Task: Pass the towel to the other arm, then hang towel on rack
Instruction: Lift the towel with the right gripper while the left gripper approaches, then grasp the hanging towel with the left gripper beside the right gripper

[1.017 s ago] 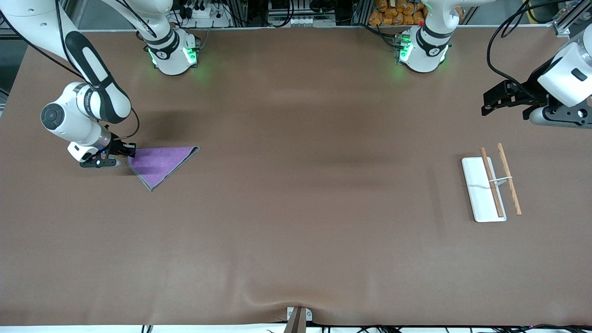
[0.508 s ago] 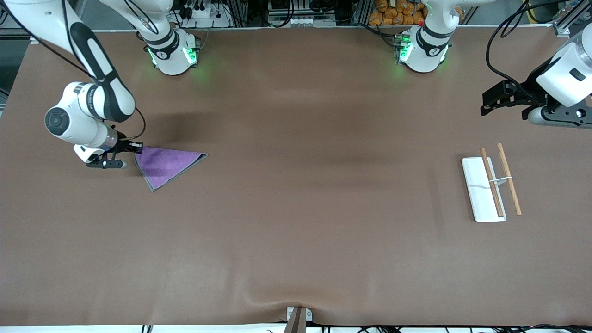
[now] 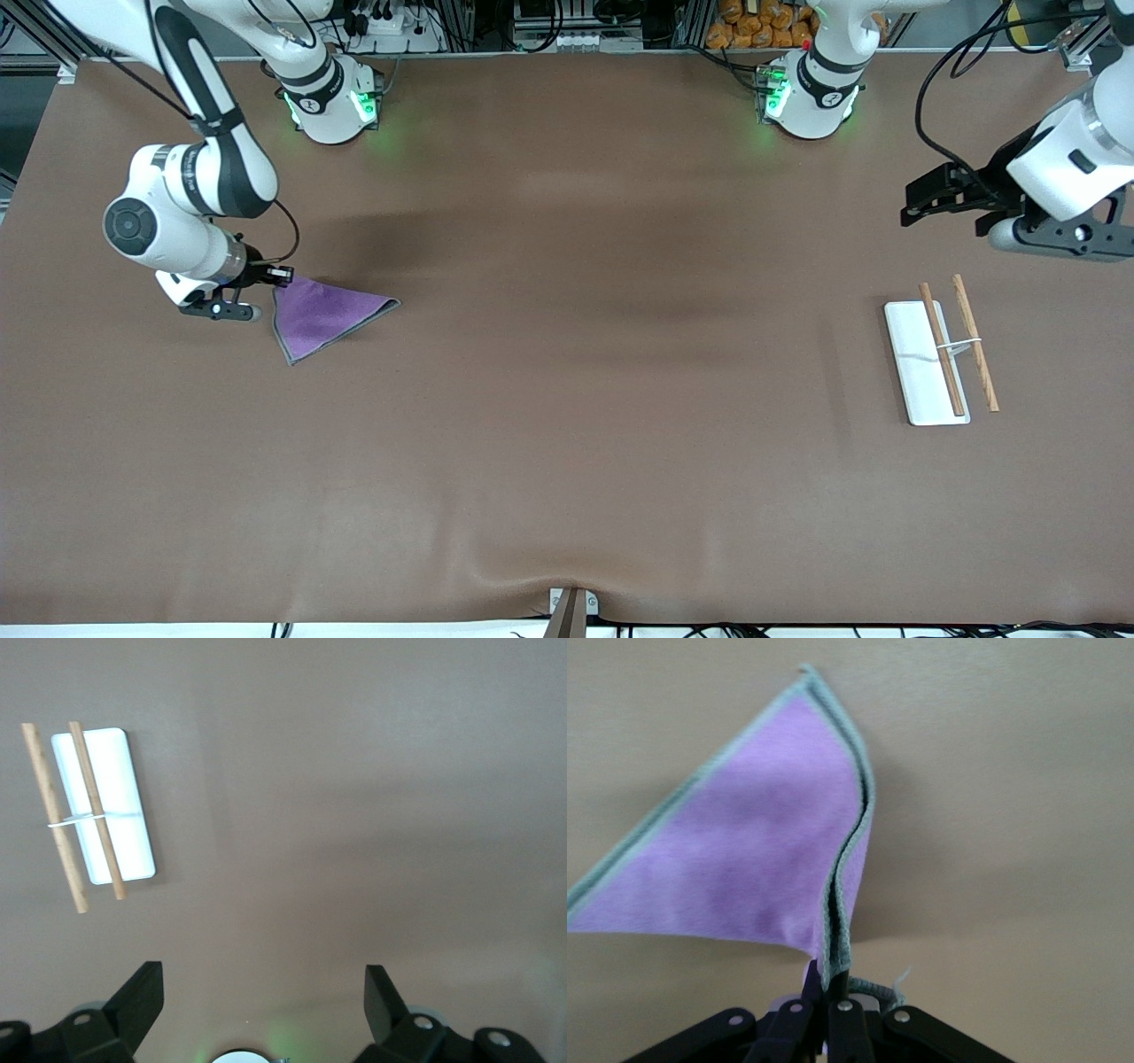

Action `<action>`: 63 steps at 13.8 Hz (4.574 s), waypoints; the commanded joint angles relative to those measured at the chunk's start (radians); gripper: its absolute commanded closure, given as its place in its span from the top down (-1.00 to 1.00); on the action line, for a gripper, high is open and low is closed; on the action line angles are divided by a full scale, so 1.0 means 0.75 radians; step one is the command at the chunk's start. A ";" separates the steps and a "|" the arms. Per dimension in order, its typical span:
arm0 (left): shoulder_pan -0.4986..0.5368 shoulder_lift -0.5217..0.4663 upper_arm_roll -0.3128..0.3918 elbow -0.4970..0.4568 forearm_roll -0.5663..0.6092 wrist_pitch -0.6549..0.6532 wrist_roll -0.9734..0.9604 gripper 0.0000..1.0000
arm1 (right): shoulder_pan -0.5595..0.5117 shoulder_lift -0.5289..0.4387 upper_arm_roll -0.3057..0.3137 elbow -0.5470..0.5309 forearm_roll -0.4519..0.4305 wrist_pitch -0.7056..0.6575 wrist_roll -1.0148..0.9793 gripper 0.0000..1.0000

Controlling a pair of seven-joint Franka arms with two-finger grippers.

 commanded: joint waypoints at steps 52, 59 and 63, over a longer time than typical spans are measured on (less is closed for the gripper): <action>-0.599 0.479 -0.137 -0.169 -0.808 0.478 -1.392 1.00 | 0.914 0.026 -0.012 1.010 0.721 -0.456 1.519 -1.00; -0.609 0.479 -0.155 -0.159 -0.777 0.466 -1.280 -1.00 | 0.914 0.028 -0.014 1.015 0.721 -0.463 1.529 -1.00; -0.597 0.479 -0.153 -0.155 -0.775 0.466 -1.284 -1.00 | 0.914 0.026 -0.014 1.017 0.721 -0.467 1.529 -1.00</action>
